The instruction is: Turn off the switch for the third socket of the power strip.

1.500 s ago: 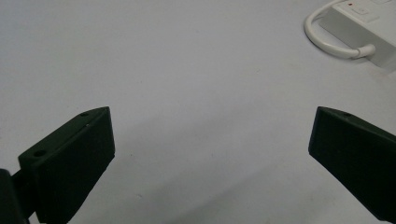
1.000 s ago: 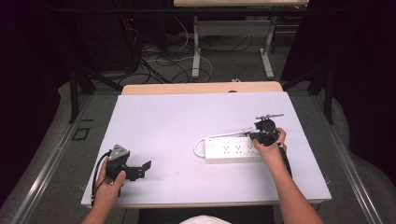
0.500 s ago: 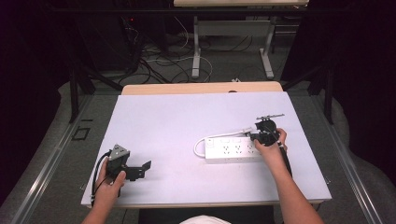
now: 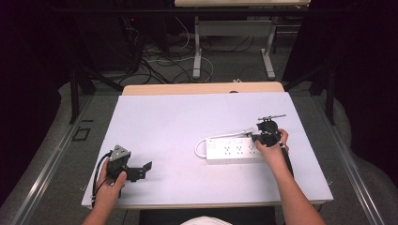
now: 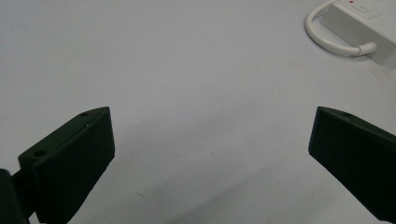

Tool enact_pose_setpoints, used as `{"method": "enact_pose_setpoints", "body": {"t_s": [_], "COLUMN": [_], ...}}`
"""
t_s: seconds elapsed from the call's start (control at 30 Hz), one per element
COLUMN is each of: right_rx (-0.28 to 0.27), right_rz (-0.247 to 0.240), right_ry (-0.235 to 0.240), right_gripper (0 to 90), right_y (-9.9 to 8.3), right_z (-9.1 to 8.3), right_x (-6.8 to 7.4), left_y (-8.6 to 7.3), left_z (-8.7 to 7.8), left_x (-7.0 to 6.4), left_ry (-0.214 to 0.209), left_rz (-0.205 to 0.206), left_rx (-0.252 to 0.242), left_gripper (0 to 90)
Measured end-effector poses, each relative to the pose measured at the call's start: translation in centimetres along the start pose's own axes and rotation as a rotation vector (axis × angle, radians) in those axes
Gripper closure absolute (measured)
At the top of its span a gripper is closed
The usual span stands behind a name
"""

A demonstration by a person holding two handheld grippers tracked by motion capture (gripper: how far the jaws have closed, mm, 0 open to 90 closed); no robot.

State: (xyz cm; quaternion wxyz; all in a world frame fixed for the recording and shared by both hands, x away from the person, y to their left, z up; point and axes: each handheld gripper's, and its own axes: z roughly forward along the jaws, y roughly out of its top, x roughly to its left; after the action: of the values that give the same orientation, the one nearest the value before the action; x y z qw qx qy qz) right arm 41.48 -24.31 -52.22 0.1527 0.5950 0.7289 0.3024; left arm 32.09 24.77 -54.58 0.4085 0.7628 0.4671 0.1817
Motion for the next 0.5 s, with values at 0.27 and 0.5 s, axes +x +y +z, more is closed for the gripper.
{"method": "enact_pose_setpoints", "body": {"t_s": [0.27,0.5], "right_rx": [-0.003,-0.006], "right_rz": [-0.012,0.000], "right_ry": [-0.006,-0.001], "right_gripper": [88.9,88.9], "right_y": [0.00,-0.08], "right_z": [0.00,0.01], "right_x": [0.02,0.07], "left_y": [0.01,0.02], "left_z": [0.02,-0.02], "left_x": [0.03,0.04], "left_ry": [0.000,0.002], "left_rz": [0.003,0.011], "left_rx": [-0.002,0.000], "left_gripper": [0.4,0.4]}}
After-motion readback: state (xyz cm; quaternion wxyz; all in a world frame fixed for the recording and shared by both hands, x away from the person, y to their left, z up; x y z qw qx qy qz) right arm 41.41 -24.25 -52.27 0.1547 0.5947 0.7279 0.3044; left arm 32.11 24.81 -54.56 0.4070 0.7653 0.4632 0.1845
